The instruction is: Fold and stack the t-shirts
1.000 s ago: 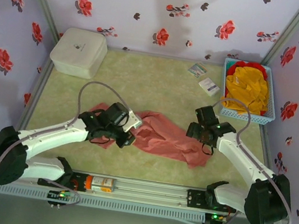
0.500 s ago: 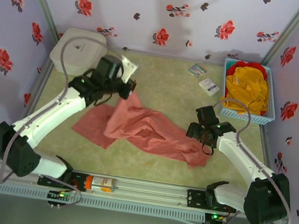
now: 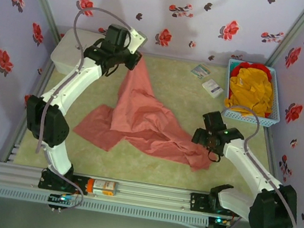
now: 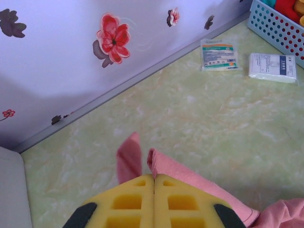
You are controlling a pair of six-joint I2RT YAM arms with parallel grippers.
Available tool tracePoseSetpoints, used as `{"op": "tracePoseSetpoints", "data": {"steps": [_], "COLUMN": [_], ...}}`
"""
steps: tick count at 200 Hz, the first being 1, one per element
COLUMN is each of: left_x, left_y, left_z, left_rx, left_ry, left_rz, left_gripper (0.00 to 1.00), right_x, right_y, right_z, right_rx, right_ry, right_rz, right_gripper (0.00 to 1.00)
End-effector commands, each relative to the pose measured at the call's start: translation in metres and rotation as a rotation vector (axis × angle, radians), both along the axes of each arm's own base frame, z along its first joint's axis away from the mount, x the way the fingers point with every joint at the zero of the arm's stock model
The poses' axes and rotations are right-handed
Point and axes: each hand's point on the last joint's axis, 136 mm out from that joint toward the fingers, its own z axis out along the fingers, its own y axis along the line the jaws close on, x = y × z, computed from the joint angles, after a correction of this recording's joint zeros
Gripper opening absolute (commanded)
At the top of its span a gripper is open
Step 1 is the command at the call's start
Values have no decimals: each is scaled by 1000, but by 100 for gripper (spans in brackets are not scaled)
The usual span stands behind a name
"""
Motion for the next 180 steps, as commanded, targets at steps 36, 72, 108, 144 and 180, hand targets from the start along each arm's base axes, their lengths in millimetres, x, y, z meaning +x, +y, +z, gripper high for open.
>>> {"op": "tracePoseSetpoints", "data": {"steps": [36, 72, 108, 144, 180], "left_x": [0, -1, 2, 6, 8], "left_y": [4, 7, 15, 19, 19], "left_z": [19, 16, 19, 21, 11], "left_rx": [-26, -34, -28, -51, -46], "left_ry": [-51, -39, -59, -66, -49], "left_rz": [-10, 6, 48, 76, 82], "left_gripper": [0, 0, 0, 0, 0], "right_x": [-14, -22, -47, -87, -107], "right_y": [34, 63, 107, 156, 181], "right_z": [-14, 7, 23, -14, -37], "right_rx": [164, 188, 101, 10, -88], "right_ry": [73, -4, -74, -7, 40], "right_rz": [120, 265, 474, 668, 781], "right_gripper": [56, 0, 0, 4, 17]}}
